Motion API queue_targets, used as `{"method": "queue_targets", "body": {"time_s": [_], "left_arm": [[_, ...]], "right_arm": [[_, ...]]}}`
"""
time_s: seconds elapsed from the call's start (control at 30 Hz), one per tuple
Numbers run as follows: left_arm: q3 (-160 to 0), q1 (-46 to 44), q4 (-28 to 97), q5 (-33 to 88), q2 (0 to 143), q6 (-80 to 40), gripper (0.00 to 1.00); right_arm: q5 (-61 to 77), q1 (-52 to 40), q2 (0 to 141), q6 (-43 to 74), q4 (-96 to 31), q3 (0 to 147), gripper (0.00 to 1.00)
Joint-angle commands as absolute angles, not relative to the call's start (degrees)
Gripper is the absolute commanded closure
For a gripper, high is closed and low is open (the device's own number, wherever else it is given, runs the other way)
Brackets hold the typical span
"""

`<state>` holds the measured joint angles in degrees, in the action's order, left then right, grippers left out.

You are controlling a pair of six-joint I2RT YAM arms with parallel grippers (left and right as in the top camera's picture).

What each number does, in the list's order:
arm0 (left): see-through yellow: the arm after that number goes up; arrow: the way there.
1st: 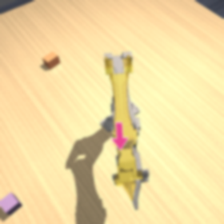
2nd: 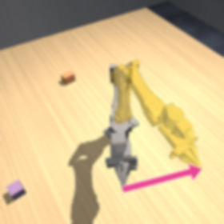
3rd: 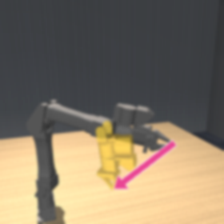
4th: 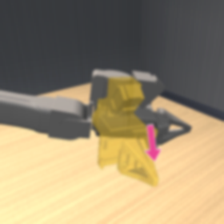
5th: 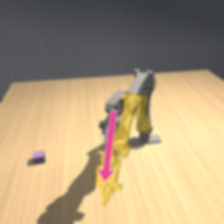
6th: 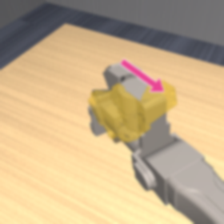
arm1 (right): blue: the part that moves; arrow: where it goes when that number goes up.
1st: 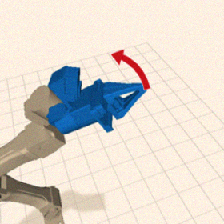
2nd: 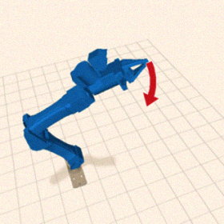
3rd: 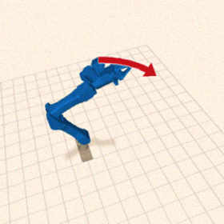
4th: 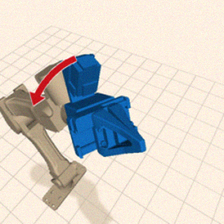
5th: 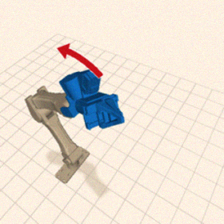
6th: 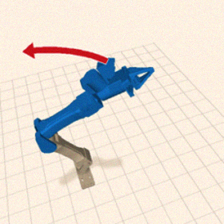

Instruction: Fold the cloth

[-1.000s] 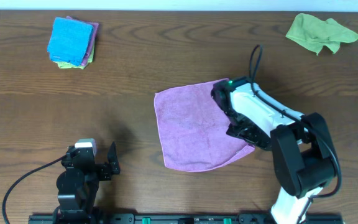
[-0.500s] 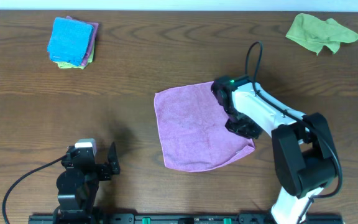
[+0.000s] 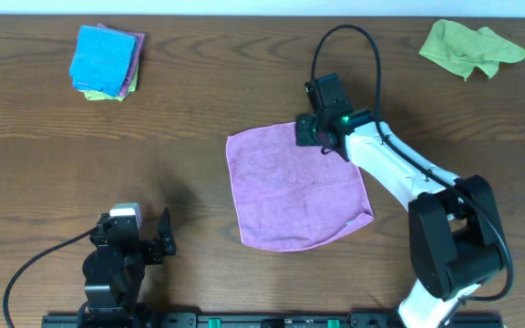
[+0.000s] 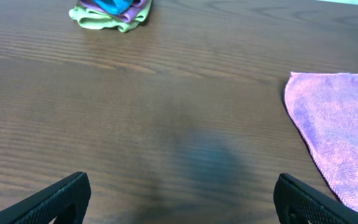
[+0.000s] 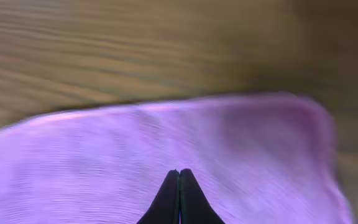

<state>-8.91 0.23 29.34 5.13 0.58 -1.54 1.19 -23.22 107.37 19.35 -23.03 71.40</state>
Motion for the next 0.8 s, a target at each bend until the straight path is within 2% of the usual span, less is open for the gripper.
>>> {"method": "queue_targets", "body": {"time_s": [0.0,0.4,0.77], "left_arm": [[-8.05,0.36,29.15,4.45,0.32,-2.13,0.05],[-8.05,0.36,29.15,4.45,0.32,-2.13,0.05],[-8.05,0.36,29.15,4.45,0.32,-2.13,0.05]], "right_arm": [[11.84,-23.29,107.77,13.13,-19.79,71.59,0.98],[26.06,-23.33,116.33,5.52,-14.68,71.61,0.99],[27.66,-23.68,120.95,4.19,-12.91,71.61,0.99]]}}
